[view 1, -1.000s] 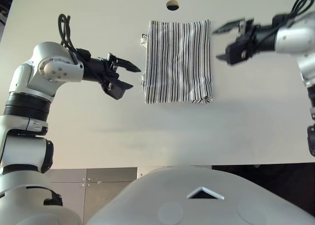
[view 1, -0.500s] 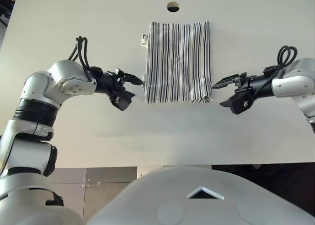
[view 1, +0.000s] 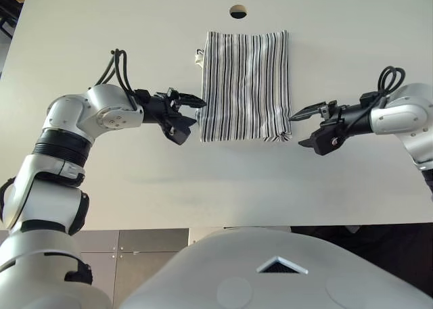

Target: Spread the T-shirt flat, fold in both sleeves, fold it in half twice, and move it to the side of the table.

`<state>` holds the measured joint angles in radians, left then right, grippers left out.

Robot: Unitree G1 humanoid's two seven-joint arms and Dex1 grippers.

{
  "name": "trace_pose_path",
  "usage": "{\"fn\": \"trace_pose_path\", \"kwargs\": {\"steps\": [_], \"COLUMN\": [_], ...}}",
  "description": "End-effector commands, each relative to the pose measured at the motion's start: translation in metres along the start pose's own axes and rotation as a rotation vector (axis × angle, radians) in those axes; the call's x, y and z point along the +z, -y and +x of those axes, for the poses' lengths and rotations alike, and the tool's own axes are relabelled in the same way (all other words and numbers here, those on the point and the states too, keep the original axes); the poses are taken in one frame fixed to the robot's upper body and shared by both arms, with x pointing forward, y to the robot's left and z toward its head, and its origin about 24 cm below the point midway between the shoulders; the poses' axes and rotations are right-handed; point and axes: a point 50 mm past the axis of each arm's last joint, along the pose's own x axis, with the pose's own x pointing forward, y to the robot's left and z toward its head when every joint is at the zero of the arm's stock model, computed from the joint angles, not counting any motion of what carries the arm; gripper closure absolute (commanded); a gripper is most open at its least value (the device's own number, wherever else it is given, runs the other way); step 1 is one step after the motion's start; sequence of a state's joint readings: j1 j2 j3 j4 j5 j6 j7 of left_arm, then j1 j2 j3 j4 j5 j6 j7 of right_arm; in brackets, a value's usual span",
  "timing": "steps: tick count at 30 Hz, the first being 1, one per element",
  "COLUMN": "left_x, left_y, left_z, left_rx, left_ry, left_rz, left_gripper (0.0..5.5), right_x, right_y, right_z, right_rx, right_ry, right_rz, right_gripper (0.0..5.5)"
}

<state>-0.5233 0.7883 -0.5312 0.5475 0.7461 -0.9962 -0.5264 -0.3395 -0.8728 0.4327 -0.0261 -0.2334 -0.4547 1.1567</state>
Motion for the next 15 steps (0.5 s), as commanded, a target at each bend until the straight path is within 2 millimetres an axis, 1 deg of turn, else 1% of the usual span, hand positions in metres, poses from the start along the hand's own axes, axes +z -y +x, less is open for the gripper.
{"fn": "trace_pose_path", "kwargs": {"steps": [1, 4, 8, 11, 14, 15], "left_x": [0.017, 0.025, 0.027, 0.025, 0.023, 0.022], "left_y": [0.03, 0.035, 0.034, 0.035, 0.036, 0.036], "left_z": [0.022, 0.031, 0.036, 0.036, 0.033, 0.033], "left_rx": [-0.169, -0.218, -0.237, -0.259, -0.269, -0.27], "left_ry": [0.084, 0.131, 0.15, 0.152, 0.146, 0.144], "left_rz": [-0.024, -0.011, -0.008, -0.005, -0.008, -0.009], "left_gripper": [2.37, 2.37, 2.37, 2.76, 3.32, 3.59], "right_x": [0.0, 0.0, 0.0, -0.001, 0.001, 0.002], "right_y": [0.007, 0.008, 0.008, 0.006, 0.01, 0.012], "right_z": [-0.002, -0.001, 0.001, 0.003, 0.007, 0.008], "right_rx": [-0.04, -0.049, -0.056, -0.063, -0.071, -0.074], "right_ry": [-0.001, 0.001, 0.009, -0.008, -0.008, -0.008], "right_rz": [0.003, 0.008, 0.011, 0.008, -0.011, -0.025], "right_gripper": [2.17, 2.17, 2.17, 2.17, 2.17, 2.17]}}
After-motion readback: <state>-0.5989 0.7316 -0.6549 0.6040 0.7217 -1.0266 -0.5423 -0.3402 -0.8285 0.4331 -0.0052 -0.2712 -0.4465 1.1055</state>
